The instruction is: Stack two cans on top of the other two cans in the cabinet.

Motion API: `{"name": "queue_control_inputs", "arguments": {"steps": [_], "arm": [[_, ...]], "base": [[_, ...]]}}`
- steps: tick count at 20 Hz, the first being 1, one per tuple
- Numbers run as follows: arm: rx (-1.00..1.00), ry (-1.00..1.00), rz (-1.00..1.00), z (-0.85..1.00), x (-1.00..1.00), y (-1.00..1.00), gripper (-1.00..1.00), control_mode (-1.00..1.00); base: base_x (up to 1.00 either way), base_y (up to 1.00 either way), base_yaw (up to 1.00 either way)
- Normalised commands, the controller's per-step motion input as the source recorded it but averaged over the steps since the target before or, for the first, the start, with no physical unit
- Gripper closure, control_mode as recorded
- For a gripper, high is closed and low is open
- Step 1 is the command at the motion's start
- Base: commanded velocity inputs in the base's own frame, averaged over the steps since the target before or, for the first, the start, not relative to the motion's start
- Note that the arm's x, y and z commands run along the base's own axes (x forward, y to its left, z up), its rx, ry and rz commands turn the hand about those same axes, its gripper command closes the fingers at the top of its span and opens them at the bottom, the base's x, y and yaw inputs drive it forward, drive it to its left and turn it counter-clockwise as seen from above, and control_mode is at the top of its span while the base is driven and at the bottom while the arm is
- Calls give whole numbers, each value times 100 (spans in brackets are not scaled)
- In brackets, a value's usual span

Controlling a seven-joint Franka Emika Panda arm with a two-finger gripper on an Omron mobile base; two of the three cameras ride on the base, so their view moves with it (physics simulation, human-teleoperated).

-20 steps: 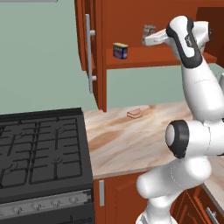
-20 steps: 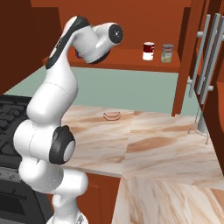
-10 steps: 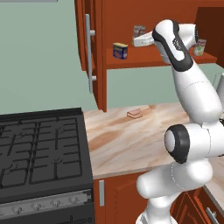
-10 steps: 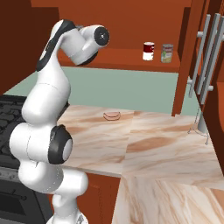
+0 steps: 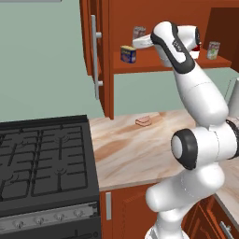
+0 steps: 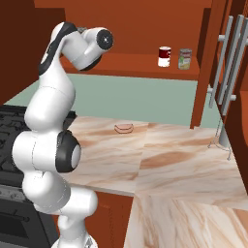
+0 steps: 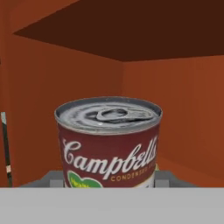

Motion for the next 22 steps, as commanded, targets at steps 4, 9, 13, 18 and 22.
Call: {"name": "queue_control_inputs", "arguments": {"steps": [4,9,13,18,22], "arm": [[0,3,0,0,25,7,100,-100],[0,6,0,0,23,0,100,-100],[0,4,0,0,22,0,100,-100],[0,3,0,0,15,0,100,-100],[2,1,0,-1,6,-1,100,-100]], "base": [[0,0,0],[0,0,0],[0,0,0],[0,0,0],[0,0,0]]}}
